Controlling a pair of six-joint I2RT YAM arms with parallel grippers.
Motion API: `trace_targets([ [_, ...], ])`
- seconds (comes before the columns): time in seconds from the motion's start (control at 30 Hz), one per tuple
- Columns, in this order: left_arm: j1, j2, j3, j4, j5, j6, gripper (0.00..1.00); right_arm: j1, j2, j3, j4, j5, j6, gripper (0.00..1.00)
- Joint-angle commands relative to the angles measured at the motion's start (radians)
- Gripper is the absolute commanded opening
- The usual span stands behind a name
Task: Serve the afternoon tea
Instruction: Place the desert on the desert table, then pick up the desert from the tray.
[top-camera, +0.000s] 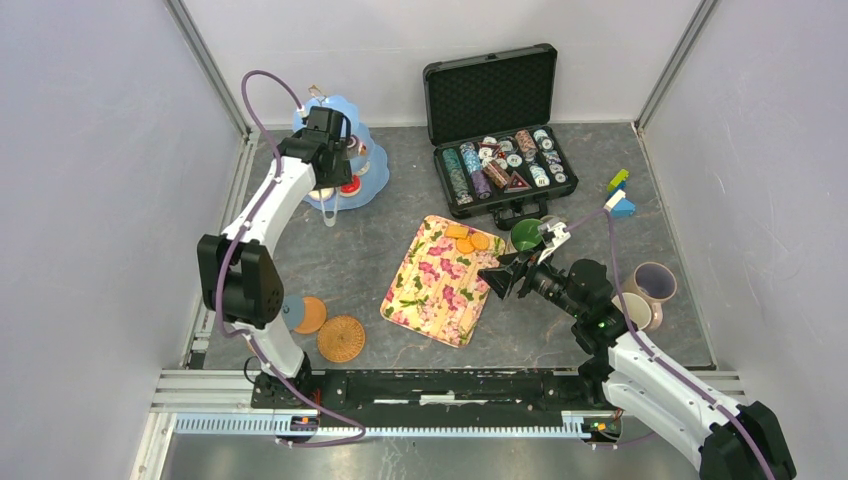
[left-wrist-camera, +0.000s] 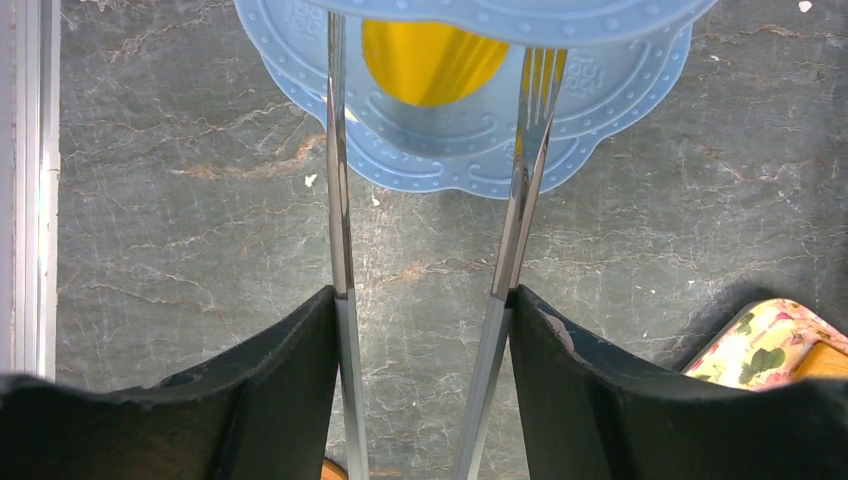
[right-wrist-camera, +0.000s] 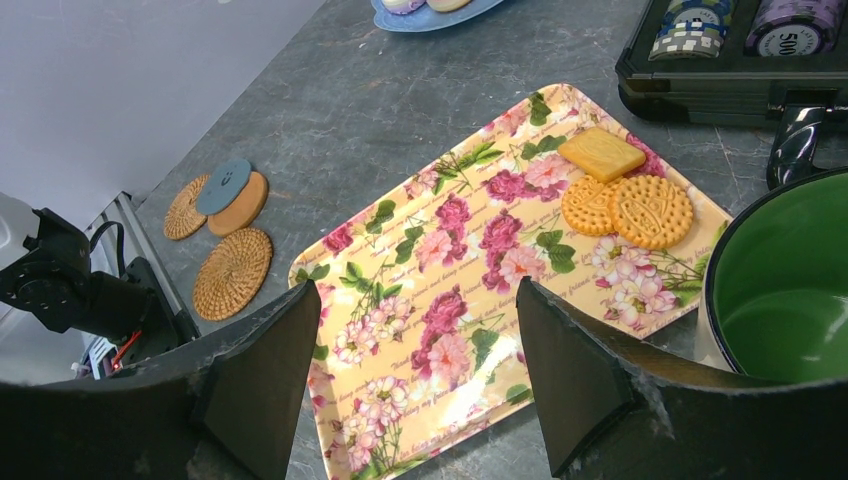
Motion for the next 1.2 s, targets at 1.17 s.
trace_targets([
  [1.17,-0.404,-0.420,-0.335,-0.052,0.387,0.050,0.58,-0.010,0.001,0.218,-0.205,0.172,-0.227,0.82],
])
